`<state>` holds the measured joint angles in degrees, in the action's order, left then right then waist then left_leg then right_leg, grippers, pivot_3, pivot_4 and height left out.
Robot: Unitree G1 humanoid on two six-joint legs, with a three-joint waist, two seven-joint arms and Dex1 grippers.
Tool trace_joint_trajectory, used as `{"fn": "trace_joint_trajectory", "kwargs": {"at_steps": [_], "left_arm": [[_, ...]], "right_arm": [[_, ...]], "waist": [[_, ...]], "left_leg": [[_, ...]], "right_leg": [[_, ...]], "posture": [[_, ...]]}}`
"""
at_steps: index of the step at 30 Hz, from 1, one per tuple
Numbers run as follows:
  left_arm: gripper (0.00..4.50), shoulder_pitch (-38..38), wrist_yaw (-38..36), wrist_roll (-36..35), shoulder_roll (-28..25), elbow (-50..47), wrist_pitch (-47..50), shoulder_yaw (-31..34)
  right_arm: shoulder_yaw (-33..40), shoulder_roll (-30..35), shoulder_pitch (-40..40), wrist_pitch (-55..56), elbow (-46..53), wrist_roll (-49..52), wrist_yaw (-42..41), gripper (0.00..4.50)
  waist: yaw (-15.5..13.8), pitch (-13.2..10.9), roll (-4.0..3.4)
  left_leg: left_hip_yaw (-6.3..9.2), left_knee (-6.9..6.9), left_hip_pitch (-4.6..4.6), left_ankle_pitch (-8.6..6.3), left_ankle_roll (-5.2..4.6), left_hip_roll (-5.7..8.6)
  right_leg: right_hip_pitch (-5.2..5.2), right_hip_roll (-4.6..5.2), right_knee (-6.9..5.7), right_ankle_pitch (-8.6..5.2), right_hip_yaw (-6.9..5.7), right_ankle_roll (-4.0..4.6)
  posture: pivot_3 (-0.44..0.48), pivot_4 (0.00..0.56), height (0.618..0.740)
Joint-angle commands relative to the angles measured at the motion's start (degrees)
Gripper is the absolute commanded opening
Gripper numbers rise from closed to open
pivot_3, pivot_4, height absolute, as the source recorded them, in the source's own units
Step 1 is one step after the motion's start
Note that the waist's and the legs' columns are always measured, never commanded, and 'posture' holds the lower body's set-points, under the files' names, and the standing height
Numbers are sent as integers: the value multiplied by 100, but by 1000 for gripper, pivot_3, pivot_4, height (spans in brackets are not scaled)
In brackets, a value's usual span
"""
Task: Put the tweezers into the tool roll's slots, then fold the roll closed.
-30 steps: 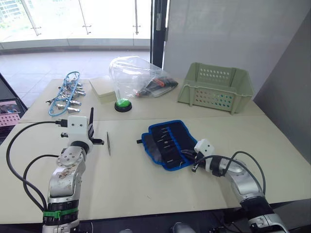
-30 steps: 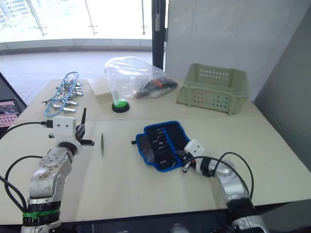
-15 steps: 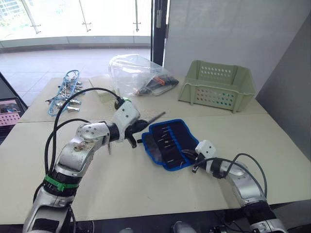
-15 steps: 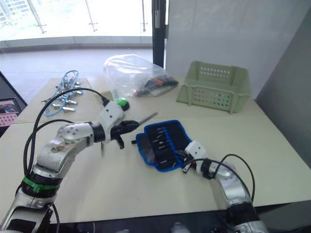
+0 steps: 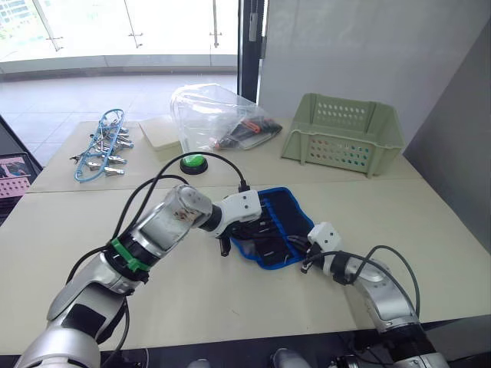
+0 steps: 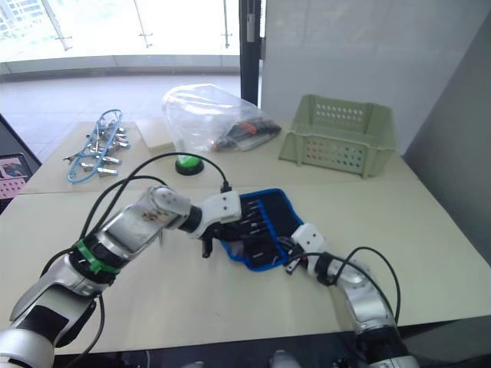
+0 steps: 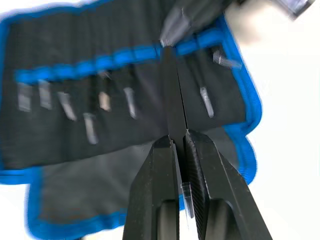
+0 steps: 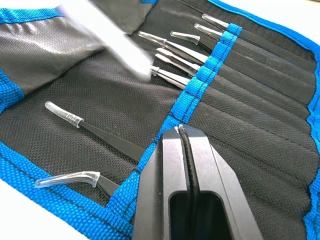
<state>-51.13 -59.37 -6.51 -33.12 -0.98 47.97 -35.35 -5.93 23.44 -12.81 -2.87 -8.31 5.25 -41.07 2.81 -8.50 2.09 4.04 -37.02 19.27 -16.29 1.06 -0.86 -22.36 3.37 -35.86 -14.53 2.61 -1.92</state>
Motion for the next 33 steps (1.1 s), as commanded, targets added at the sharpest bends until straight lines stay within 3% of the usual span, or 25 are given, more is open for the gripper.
{"fn": "trace_joint_trajectory", "kwargs": {"at_steps": [1,16,27,33], "left_arm": [[42,-333,57,366,115,326,-143,-73],[42,-471,39,629,634,1019,-451,194],[42,-412,-24,692,714,945,-390,288],[42,-494,-381,987,458,764,-514,-129]], "right_arm": [[-394,-60,316,-379,-317,-227,-49,0],[-412,-102,241,-382,-420,-224,5,0],[-436,-119,196,-371,-479,-225,-32,0],[-444,-123,234,-375,-450,-231,-34,0]], "waist": [[-3,0,1],[-5,-1,1],[-1,0,1],[4,0,1]], "left_leg": [[0,0,0,0,0,0],[1,-1,0,0,-1,0],[1,-4,-1,0,-1,0],[1,-4,-2,0,-1,0]], "right_leg": [[-2,-1,0,0,0,0],[-3,-1,-7,-2,0,5],[-2,-1,-12,-1,1,6],[-2,-1,-14,0,2,9]], "posture": [[0,150,740],[0,150,740],[0,150,740],[0,150,740]]}}
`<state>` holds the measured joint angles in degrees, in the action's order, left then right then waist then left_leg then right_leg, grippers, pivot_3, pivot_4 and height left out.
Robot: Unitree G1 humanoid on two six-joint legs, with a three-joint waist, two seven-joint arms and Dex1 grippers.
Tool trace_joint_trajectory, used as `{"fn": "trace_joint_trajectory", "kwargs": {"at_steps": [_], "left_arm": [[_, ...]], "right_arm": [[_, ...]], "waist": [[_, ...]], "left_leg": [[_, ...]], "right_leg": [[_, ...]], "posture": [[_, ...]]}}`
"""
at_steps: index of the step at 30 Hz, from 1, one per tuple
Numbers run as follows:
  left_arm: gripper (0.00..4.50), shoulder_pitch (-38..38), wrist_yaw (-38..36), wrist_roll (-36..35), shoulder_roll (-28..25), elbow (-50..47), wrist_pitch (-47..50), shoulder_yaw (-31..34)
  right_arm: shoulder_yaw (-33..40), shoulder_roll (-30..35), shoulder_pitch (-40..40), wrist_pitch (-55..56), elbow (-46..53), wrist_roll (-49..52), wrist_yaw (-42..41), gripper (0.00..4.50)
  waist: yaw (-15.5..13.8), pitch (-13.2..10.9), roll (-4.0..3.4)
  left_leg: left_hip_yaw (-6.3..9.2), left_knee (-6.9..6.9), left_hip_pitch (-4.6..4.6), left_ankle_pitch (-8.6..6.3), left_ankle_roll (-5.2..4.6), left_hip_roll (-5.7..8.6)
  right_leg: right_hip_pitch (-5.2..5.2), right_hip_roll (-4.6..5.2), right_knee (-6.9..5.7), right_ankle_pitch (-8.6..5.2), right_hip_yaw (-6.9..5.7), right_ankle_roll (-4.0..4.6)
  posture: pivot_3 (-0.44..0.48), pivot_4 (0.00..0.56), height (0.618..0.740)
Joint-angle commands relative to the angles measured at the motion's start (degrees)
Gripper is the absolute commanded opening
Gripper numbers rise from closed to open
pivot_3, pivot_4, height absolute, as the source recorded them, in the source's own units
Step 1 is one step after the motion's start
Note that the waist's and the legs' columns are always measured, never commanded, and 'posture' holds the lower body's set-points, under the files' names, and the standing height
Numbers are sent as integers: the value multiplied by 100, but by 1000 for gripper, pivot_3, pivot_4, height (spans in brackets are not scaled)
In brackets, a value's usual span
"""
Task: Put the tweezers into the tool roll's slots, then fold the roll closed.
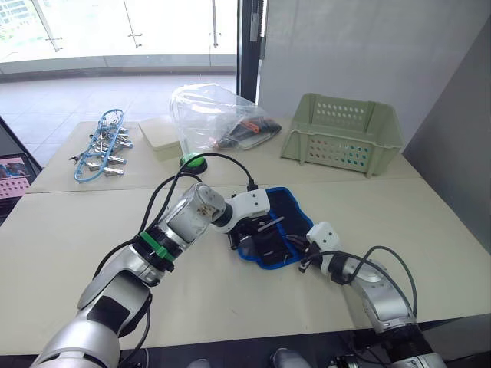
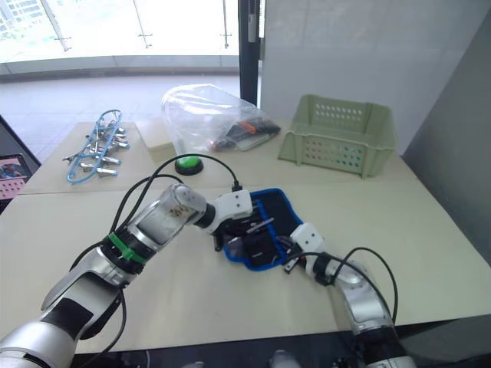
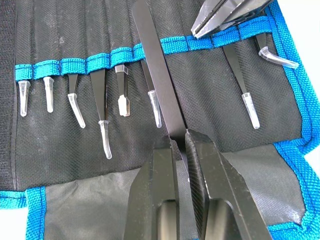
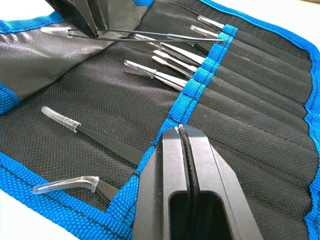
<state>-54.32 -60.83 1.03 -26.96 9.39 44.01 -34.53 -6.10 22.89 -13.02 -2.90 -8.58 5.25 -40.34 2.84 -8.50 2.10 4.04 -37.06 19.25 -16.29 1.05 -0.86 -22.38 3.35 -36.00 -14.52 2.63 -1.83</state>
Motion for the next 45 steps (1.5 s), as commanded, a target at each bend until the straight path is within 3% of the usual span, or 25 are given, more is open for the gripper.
{"fn": "trace_joint_trajectory", "kwargs": {"at_steps": [1,6,12,16,23,26,33,43,45], "left_arm": [[42,-207,-332,317,-213,-299,-153,-318],[42,-376,-575,628,-287,-299,-216,-617],[42,-338,-619,619,-176,-232,-83,-485],[42,-207,-728,547,-407,-478,70,-358],[42,-7,-581,226,-835,-887,808,473],[42,293,-396,75,-1146,-1034,1274,965],[42,1365,-113,-169,-1893,-2000,2093,1348],[42,2045,529,-674,-2046,-2829,2950,1588],[876,2097,586,-797,-2121,-2942,3020,1655]], "right_arm": [[-428,-71,259,-376,-421,-232,-104,0],[-443,-95,270,-383,-406,-239,-80,0],[-465,-120,315,-403,-335,-248,-53,0],[-466,-122,327,-401,-328,-251,-52,0],[-500,-139,265,-391,-396,-262,-99,0],[-534,-142,221,-369,-458,-267,-155,0],[-621,-168,48,-299,-659,-285,-282,0],[-681,-202,-36,-219,-812,-303,-346,0],[-679,-200,-46,-198,-842,-307,-352,0]], "waist": [[1,0,0],[-3,0,0],[15,0,0],[34,0,0],[45,0,0],[85,0,-1],[126,2,1],[129,3,13],[133,3,13]], "left_leg": [[0,0,0,0,0,0],[0,-2,0,0,0,0],[0,-2,1,0,0,-1],[0,-1,1,0,-1,-1],[2,-2,-2,0,-1,-2],[3,-2,-4,-1,-1,-2],[5,0,-10,-3,-5,-5],[6,0,-24,-3,-4,-9],[6,0,-24,-3,-4,-9]], "right_leg": [[0,0,0,0,0,0],[0,0,-1,1,0,3],[0,-1,-2,0,0,3],[0,-2,-7,-2,1,7],[-1,-2,-9,-2,0,11],[-1,-2,-10,-2,0,11],[-1,-2,-19,1,2,33],[8,-7,-24,0,1,33],[8,-8,-24,1,1,34]], "posture": [[0,150,740],[0,150,740],[0,150,740],[0,150,740],[0,150,740],[0,150,740],[0,150,740],[0,150,740],[0,150,740]]}}
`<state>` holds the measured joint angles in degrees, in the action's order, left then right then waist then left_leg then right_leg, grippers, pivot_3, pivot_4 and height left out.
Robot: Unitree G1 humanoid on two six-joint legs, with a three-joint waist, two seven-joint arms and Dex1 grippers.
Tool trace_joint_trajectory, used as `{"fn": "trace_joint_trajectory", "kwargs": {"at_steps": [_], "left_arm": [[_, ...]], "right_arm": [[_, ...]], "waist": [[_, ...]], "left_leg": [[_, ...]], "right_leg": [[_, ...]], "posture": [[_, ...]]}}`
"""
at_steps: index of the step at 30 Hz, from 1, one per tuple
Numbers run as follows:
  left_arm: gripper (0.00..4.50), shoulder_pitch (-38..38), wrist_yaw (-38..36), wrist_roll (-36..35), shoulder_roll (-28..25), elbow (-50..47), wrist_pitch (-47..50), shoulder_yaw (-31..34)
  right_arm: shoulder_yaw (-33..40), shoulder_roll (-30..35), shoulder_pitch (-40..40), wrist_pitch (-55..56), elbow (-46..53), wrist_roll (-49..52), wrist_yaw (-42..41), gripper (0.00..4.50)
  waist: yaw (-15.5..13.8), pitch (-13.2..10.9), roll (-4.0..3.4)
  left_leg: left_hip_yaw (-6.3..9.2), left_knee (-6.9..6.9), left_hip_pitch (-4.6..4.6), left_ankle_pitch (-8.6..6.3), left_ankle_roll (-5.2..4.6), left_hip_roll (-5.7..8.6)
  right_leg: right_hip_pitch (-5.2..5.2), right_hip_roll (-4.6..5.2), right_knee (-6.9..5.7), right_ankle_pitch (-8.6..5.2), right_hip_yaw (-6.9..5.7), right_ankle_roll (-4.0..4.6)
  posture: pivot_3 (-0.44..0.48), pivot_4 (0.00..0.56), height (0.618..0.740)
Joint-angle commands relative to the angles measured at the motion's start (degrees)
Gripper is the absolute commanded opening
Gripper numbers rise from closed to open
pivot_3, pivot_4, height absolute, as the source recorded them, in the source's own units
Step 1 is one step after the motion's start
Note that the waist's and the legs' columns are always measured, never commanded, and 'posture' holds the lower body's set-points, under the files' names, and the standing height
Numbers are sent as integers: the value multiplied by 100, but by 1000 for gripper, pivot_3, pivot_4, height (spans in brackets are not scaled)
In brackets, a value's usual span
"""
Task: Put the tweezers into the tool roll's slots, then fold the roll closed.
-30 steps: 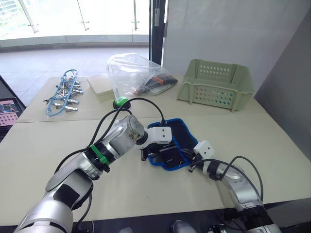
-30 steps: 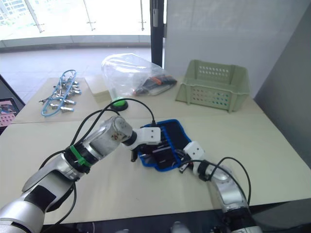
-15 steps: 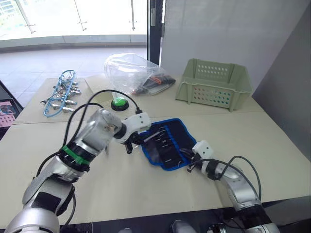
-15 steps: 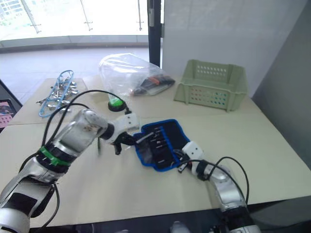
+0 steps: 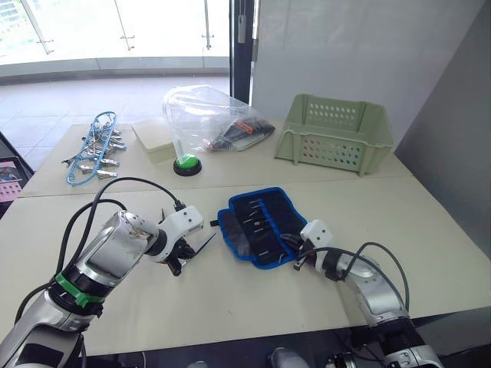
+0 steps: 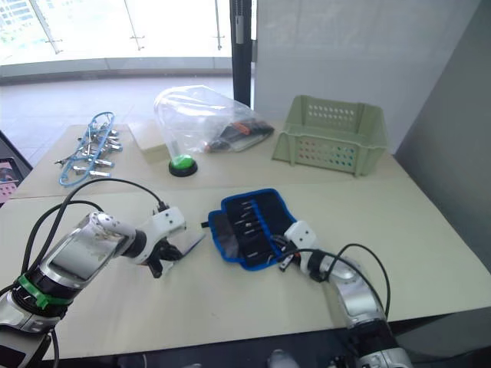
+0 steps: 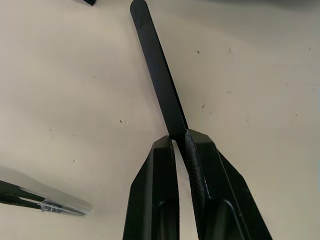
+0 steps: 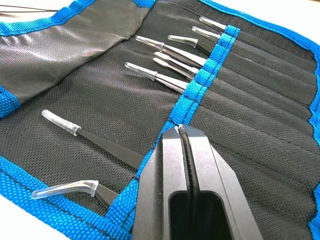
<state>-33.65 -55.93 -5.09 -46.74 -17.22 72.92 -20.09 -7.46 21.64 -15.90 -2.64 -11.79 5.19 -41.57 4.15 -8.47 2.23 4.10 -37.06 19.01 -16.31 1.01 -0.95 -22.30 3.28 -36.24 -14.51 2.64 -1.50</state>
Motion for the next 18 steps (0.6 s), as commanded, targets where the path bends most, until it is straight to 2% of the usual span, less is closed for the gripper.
{"fn": "trace_joint_trajectory", "kwargs": {"at_steps": [1,3,6,7,11,13,18], "left_arm": [[1144,79,139,-241,-175,-332,106,275],[1751,233,184,-430,-149,-438,-78,578],[2765,612,270,-767,27,-529,-488,1415],[2765,706,311,-846,71,-522,-579,1603],[2765,1846,-88,-1261,1,-761,-1899,2363],[2765,2282,-58,-1258,119,-541,-2618,2587],[2765,2760,9,-817,115,456,-4408,2485]], "right_arm": [[-542,-76,236,-218,-531,-300,-235,0],[-546,-77,228,-209,-544,-301,-245,0],[-551,-81,219,-201,-556,-302,-256,0],[-550,-83,216,-196,-561,-303,-260,0],[-560,-87,187,-192,-598,-307,-281,0],[-577,-103,154,-195,-621,-312,-288,0],[-593,-139,89,-199,-659,-328,-305,0]], "waist": [[2,0,0],[3,0,0],[4,0,0],[3,0,0],[34,1,-1],[6,0,0],[-24,-1,-2]], "left_leg": [[0,0,0,0,0,0],[0,0,-1,0,0,-1],[-1,2,-3,0,0,-3],[-1,2,-4,0,0,-3],[-9,16,-21,0,0,-7],[-12,23,-32,-1,1,-9],[-14,22,-50,0,1,-8]], "right_leg": [[0,0,0,0,1,0],[0,0,0,0,1,1],[-1,0,0,2,2,4],[0,0,-1,2,2,5],[3,1,0,3,12,16],[7,1,0,-1,15,23],[20,2,0,0,15,27]], "posture": [[0,150,740],[0,150,740],[0,150,740],[0,150,740],[0,150,740],[0,150,740],[0,150,740]]}}
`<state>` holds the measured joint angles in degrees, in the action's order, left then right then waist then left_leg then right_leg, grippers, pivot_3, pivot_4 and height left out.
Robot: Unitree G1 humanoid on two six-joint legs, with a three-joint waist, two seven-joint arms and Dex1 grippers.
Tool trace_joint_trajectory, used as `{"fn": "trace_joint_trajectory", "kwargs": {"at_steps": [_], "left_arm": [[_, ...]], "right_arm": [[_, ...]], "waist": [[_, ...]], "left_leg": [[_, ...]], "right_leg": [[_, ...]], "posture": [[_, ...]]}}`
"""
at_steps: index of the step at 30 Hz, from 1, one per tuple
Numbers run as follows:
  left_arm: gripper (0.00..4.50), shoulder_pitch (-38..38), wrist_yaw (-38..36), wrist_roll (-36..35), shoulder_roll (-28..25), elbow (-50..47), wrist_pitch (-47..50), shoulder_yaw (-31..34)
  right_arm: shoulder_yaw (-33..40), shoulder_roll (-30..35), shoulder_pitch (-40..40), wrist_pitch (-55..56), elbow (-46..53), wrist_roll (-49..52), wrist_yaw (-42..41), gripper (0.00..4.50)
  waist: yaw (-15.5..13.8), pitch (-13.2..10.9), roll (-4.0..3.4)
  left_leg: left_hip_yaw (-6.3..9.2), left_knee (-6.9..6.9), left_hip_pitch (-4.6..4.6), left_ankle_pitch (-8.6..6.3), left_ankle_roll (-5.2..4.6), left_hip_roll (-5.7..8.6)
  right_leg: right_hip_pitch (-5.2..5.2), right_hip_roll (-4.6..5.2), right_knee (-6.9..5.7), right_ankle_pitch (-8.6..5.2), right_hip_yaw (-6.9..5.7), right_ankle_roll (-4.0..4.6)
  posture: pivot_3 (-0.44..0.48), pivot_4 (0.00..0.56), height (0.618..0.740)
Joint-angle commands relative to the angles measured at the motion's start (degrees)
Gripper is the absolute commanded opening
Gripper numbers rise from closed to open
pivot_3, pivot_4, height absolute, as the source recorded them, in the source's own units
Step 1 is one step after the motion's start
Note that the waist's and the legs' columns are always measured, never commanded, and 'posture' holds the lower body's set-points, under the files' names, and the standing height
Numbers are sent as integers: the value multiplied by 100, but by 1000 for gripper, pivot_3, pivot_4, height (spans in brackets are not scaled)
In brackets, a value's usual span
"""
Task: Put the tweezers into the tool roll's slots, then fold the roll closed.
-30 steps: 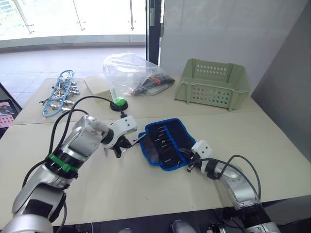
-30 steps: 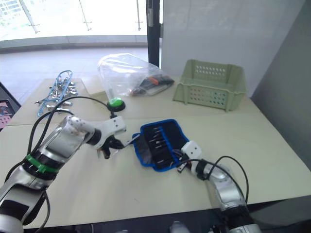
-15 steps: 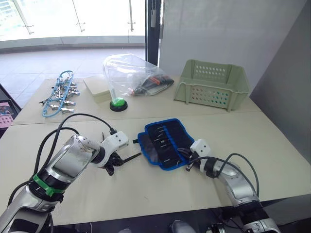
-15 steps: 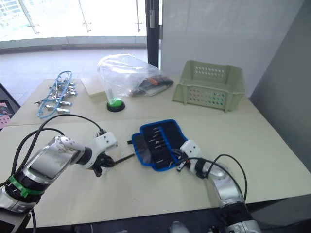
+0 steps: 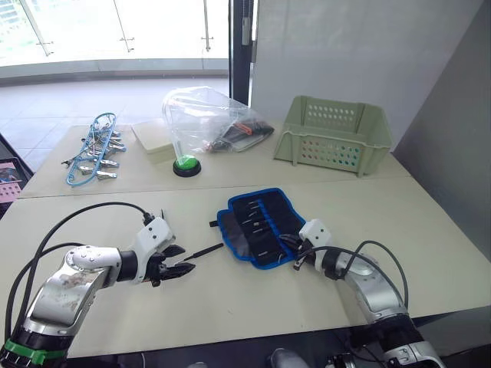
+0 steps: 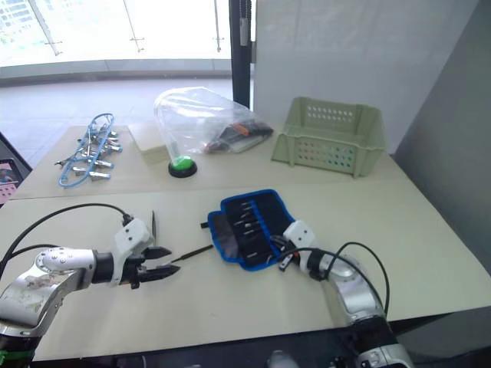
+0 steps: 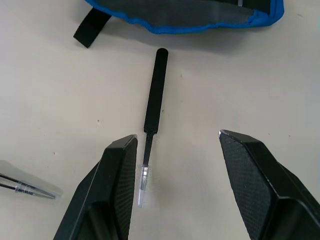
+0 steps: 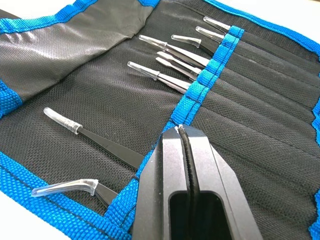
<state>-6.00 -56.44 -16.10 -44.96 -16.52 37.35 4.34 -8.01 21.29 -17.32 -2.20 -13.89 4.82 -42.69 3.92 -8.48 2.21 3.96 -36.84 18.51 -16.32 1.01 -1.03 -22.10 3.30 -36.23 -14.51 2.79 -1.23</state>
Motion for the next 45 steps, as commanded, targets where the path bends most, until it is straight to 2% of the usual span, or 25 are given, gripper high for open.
{"fn": "trace_joint_trajectory", "kwargs": {"at_steps": [1,8,17,20,26,34,38,41,43,45], "left_arm": [[2765,6,43,337,-64,547,-1106,1],[2765,-188,-287,42,298,1263,-1666,-155],[2765,-449,-533,473,247,2051,-2418,-595],[1958,-480,-564,425,325,2105,-2495,-636],[21,-494,-668,379,406,2131,-2517,-724],[21,-434,-627,140,219,2042,-2333,-316],[21,-453,-561,-376,-60,1595,-1771,281],[21,-540,-526,-639,-214,1285,-1388,480],[21,-955,-551,-959,-360,872,-810,470],[21,-1444,-612,-1033,-495,561,-343,198]], "right_arm": [[-537,-103,229,-240,-452,-295,-197,0],[-511,-88,257,-244,-424,-307,-190,0],[-500,-93,223,-260,-432,-310,-179,0],[-505,-90,243,-279,-401,-311,-179,0],[-514,-91,237,-281,-390,-324,-172,0],[-521,-108,218,-277,-396,-342,-173,0],[-500,-106,220,-269,-404,-351,-193,0],[-493,-103,220,-261,-414,-358,-206,0],[-507,-101,209,-238,-447,-377,-225,0],[-516,-113,198,-221,-473,-389,-228,0]], "waist": [[2,0,0],[18,1,1],[9,1,1],[11,1,1],[12,1,1],[27,1,1],[33,-4,0],[14,-9,1],[3,-11,6],[-6,-15,26]], "left_leg": [[0,0,0,0,0,0],[-2,0,-1,0,0,-2],[-2,1,-4,-1,-1,-2],[-2,1,-5,-1,-1,-2],[-2,1,-5,-1,-1,-2],[-2,1,-5,-1,-2,-4],[-2,2,-4,-2,-3,-14],[0,2,-2,-2,-3,-20],[-1,2,-4,-2,-3,-16],[0,2,-1,-2,-3,-16]], "right_leg": [[0,-3,0,-1,0,1],[-2,-7,-1,-1,1,3],[0,-9,-4,-1,1,2],[-1,-9,-5,-1,1,2],[0,-9,-5,-2,1,2],[-1,-11,-5,-2,1,1],[-7,-19,-5,-2,1,1],[-8,-22,-3,-2,-3,1],[-4,-19,-2,-2,-2,1],[-4,-20,-1,-4,-5,-1]], "posture": [[0,150,740],[0,150,740],[0,150,740],[0,150,740],[0,150,740],[0,150,740],[0,150,740],[0,150,740],[0,150,740],[0,150,740]]}}
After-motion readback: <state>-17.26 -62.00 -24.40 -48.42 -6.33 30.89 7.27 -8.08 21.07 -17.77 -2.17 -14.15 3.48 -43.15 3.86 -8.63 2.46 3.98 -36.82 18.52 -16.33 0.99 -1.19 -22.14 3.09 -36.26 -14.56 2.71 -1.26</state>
